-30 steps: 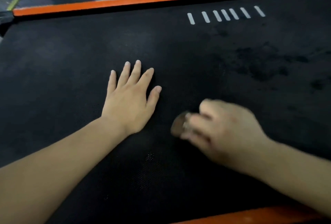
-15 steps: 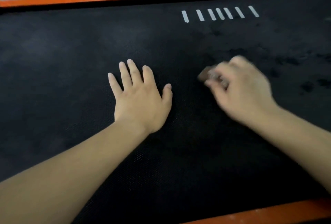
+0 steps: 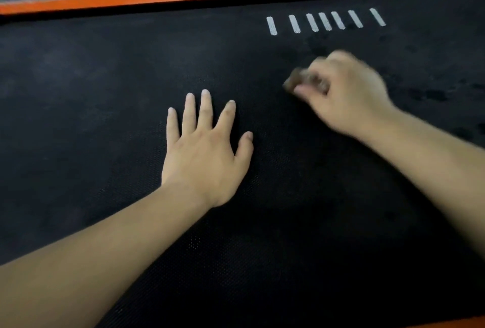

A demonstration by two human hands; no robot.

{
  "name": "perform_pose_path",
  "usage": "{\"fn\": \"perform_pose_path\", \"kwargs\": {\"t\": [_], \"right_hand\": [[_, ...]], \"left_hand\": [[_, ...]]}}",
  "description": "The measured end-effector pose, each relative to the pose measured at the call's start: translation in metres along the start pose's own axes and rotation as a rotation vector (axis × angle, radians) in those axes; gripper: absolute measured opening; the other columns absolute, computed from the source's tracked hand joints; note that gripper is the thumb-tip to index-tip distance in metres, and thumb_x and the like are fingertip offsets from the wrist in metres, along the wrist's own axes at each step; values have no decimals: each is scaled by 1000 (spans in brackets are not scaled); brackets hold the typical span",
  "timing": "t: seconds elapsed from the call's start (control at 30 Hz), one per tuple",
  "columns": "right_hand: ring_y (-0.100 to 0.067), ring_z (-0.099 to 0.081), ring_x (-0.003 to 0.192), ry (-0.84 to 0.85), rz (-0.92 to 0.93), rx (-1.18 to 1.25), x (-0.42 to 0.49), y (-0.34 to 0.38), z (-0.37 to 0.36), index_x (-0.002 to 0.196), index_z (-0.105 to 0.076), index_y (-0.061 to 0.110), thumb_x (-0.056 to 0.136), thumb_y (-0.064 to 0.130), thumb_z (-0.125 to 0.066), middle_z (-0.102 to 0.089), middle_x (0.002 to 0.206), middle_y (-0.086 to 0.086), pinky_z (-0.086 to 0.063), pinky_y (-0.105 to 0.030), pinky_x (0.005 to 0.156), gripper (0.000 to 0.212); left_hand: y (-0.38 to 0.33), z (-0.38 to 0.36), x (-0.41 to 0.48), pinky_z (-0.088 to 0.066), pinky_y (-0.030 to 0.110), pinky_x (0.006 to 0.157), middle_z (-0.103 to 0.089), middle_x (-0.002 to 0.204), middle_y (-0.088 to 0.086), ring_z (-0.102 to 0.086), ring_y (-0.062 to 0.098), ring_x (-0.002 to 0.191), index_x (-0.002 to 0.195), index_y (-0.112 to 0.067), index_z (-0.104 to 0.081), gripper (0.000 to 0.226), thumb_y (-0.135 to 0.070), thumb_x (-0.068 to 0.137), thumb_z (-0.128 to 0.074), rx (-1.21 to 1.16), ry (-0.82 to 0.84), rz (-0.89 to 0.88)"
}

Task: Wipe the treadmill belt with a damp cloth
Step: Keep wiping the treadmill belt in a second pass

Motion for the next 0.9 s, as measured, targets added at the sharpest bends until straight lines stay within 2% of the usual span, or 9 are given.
{"fn": "perform_pose_path", "kwargs": {"t": [0.07, 0.2, 0.33, 0.37, 0.5, 0.67, 0.8, 0.83, 0.9], "right_hand": [[-32, -56, 89, -51, -160, -31, 21, -12, -3, 94, -57, 22, 92, 45, -61, -46, 92, -3, -41, -36, 68, 24], [-18, -47, 79, 66, 206, 67, 2, 33, -20, 93, -61, 20, 89, 45, -64, -47, 89, 1, -42, -32, 63, 25], [-28, -57, 91, -43, -201, 3, 49, -5, -11, 99, -60, 23, 92, 46, -62, -52, 97, -3, -44, -37, 69, 24], [-30, -58, 93, -69, -223, -26, 52, -5, -14, 100, -60, 22, 92, 44, -61, -52, 99, -5, -45, -38, 69, 23], [-24, -53, 84, 21, 141, 35, 31, 34, -29, 98, -61, 20, 90, 44, -62, -51, 94, -3, -43, -35, 66, 25], [-28, -60, 98, -85, -297, 89, 91, -13, -25, 100, -62, 23, 89, 46, -62, -61, 108, -5, -46, -38, 73, 25], [-22, -53, 85, 22, 69, 111, 78, 23, -44, 98, -64, 22, 88, 46, -65, -54, 96, -1, -45, -36, 71, 26], [-21, -53, 85, 24, 61, 110, 83, 19, -41, 97, -64, 22, 88, 47, -65, -54, 95, -1, -45, -36, 72, 27], [-25, -58, 92, -32, -149, 104, 111, 0, -33, 99, -64, 23, 89, 47, -63, -60, 98, -2, -47, -37, 75, 26]], "left_hand": [[0, 0, 0, 3, 53, 126, -2, 171, 10, 8, 29, 157, 161, -32, -13, 73, -64, 96, -8, 2, -2, 5], [-1, 0, 1, 2, 52, 126, -1, 171, 8, 9, 28, 157, 161, -33, -12, 73, -64, 96, -9, 4, 3, 12], [-1, 1, 0, 3, 52, 126, -1, 171, 8, 8, 27, 157, 161, -33, -12, 73, -65, 95, -8, -4, 4, 11], [-2, 2, 0, 3, 52, 126, -1, 171, 8, 9, 27, 157, 161, -32, -12, 73, -65, 95, -8, -4, 4, 10], [-2, 2, 1, 2, 53, 126, -2, 171, 9, 8, 28, 157, 161, -32, -13, 73, -64, 96, -8, 3, 1, 10], [-1, 1, 1, 4, 52, 126, -1, 171, 9, 9, 28, 157, 161, -31, -13, 73, -64, 96, -8, -13, -8, 0], [-2, 1, 0, 3, 53, 126, -2, 171, 9, 9, 28, 157, 161, -32, -14, 72, -63, 96, -10, -23, -9, 7], [-2, 1, 0, 3, 53, 126, -2, 171, 9, 9, 27, 157, 161, -32, -13, 72, -63, 96, -9, -24, -8, 8], [-1, 1, 1, 3, 53, 126, -1, 171, 9, 10, 27, 157, 162, -33, -12, 72, -64, 96, -10, -26, -3, 2]]}}
Point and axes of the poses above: each hand's wrist, its own x-axis towards the middle knuckle, its own z-axis out of the back of the hand, y = z × x, the point moved 1 cm from there along x, towards the middle knuckle
